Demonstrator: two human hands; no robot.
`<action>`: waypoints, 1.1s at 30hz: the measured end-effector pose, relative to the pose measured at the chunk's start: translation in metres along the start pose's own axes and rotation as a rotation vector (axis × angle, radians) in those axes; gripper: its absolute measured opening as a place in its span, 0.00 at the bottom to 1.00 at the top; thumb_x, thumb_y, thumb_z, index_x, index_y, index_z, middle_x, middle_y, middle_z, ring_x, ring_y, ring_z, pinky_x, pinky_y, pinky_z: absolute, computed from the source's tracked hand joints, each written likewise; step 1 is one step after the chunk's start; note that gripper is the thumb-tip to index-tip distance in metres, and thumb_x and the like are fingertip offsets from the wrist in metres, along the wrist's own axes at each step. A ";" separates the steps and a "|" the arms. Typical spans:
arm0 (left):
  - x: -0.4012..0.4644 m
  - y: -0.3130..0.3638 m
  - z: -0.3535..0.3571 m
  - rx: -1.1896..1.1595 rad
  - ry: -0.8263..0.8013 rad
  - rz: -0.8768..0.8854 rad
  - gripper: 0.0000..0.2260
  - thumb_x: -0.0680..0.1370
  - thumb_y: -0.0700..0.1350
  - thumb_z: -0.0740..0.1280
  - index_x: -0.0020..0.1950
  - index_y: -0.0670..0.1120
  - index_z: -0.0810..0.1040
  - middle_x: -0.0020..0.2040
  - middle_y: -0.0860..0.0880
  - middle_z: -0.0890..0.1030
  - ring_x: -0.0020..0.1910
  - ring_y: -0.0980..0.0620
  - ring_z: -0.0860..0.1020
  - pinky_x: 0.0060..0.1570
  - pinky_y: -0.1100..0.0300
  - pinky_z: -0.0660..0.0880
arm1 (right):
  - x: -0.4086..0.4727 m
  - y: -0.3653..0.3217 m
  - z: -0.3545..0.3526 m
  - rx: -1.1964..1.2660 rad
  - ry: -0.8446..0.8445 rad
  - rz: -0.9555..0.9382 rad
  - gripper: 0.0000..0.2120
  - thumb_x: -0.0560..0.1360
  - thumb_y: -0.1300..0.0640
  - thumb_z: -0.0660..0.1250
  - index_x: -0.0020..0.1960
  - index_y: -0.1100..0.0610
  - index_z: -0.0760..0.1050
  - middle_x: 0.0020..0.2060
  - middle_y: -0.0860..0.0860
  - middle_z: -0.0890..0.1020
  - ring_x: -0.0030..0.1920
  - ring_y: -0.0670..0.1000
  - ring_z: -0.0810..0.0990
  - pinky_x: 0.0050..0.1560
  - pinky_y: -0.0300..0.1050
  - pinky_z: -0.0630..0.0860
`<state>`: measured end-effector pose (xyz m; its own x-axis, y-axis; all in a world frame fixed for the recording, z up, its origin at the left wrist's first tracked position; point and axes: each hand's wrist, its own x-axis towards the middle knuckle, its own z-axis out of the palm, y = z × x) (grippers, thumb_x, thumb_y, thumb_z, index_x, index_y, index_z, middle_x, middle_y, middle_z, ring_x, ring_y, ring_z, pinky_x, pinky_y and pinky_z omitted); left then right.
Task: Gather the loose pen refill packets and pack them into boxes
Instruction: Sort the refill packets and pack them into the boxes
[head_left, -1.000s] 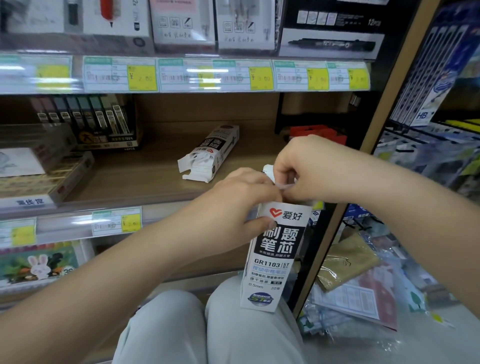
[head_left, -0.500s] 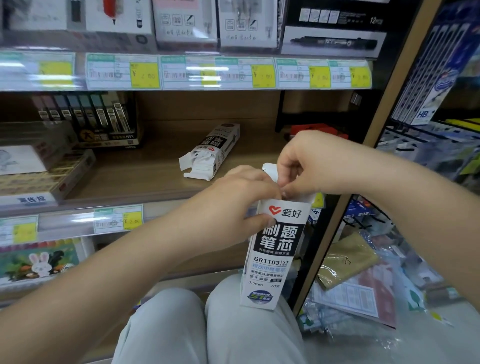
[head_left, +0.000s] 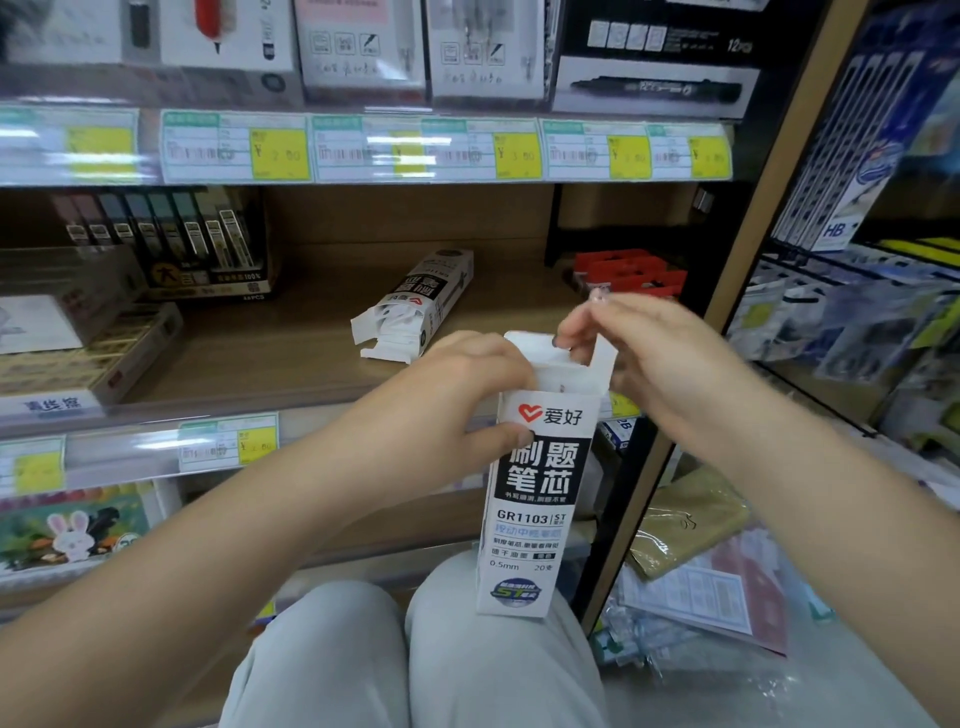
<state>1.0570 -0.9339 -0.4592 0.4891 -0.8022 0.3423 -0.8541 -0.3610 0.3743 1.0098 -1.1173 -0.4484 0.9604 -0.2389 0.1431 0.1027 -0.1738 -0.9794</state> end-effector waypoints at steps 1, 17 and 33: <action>0.000 0.000 0.001 -0.006 0.004 -0.009 0.08 0.74 0.47 0.69 0.53 0.50 0.79 0.55 0.57 0.74 0.59 0.58 0.68 0.57 0.64 0.64 | -0.002 0.007 0.004 0.067 0.031 0.026 0.18 0.80 0.53 0.57 0.36 0.54 0.78 0.37 0.50 0.81 0.39 0.48 0.77 0.42 0.43 0.72; -0.011 0.013 0.020 -1.104 0.545 -0.367 0.10 0.80 0.40 0.56 0.51 0.46 0.78 0.48 0.50 0.83 0.52 0.52 0.81 0.54 0.59 0.77 | -0.015 0.016 0.045 0.198 0.162 -0.060 0.12 0.76 0.66 0.62 0.44 0.51 0.77 0.43 0.47 0.81 0.45 0.44 0.80 0.43 0.37 0.75; -0.009 0.023 0.034 -1.265 0.571 -0.480 0.18 0.79 0.37 0.60 0.67 0.48 0.71 0.57 0.49 0.82 0.52 0.52 0.82 0.48 0.59 0.80 | -0.013 0.016 0.049 0.202 0.150 -0.311 0.23 0.73 0.68 0.66 0.61 0.47 0.70 0.54 0.45 0.79 0.51 0.40 0.81 0.46 0.36 0.77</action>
<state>1.0268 -0.9507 -0.4827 0.9341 -0.3268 0.1439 -0.0195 0.3558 0.9344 1.0121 -1.0703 -0.4733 0.8288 -0.3438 0.4415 0.4455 -0.0721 -0.8924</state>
